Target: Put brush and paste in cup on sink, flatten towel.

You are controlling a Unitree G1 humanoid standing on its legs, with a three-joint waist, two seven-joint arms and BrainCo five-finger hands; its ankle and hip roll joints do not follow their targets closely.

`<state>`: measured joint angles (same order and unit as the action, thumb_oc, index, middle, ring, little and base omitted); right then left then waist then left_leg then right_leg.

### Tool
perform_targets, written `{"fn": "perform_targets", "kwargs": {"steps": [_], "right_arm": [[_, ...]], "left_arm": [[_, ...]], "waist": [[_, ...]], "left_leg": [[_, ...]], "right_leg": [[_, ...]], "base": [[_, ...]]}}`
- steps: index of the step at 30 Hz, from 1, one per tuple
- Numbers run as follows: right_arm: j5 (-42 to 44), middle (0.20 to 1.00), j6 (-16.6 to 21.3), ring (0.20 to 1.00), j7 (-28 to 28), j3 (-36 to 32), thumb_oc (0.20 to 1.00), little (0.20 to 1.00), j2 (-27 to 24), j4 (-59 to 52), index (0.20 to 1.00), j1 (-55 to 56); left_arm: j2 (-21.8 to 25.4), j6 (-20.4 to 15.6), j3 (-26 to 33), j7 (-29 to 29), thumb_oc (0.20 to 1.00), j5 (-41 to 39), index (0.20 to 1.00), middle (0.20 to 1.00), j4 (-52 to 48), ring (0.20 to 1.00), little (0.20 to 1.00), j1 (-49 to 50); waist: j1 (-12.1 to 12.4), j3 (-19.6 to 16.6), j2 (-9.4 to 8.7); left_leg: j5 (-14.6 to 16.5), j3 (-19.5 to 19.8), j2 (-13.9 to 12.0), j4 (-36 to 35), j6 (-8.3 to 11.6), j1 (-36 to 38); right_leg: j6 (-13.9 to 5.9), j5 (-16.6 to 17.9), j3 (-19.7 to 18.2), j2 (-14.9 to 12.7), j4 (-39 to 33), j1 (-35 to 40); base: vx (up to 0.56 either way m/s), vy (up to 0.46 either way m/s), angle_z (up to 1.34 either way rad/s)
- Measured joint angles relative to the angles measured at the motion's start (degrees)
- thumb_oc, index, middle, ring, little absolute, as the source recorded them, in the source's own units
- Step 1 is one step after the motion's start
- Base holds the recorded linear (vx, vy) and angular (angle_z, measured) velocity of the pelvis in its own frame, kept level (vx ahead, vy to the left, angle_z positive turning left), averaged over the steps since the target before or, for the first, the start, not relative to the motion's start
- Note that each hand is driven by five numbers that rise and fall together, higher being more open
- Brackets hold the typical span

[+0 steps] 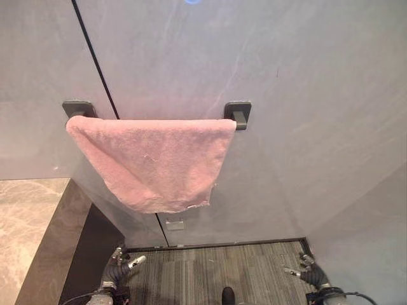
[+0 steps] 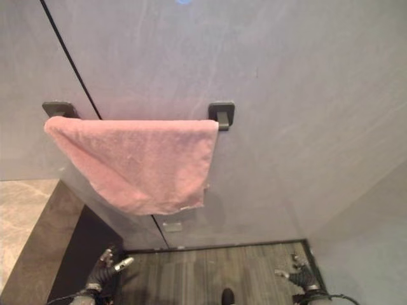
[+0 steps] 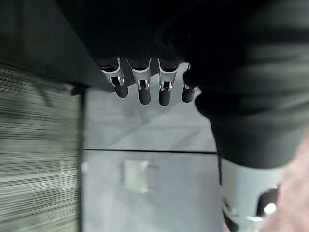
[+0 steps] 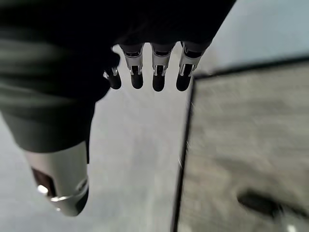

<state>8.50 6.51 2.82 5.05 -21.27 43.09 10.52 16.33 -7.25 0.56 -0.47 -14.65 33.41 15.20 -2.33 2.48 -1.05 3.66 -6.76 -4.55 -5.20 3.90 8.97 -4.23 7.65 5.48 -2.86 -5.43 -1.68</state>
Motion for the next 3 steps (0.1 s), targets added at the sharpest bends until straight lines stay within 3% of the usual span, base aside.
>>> {"fn": "perform_targets", "kwargs": {"steps": [3], "right_arm": [[0.55,1.000,-0.19,1.000,0.49,0.75,1.000,1.000,0.57,0.19,1.000,-0.01]], "left_arm": [[-0.56,-0.01,-0.22,0.62,1.000,-0.01,1.000,1.000,0.00,1.000,1.000,-0.05]], "waist": [[0.01,0.40,0.13]], "left_leg": [[0.11,0.68,-0.18,-0.19,-0.17,1.02]], "right_leg": [[0.14,-0.33,0.91,-0.02,-0.01,1.50]], "base": [[0.04,-0.034,0.12]]}}
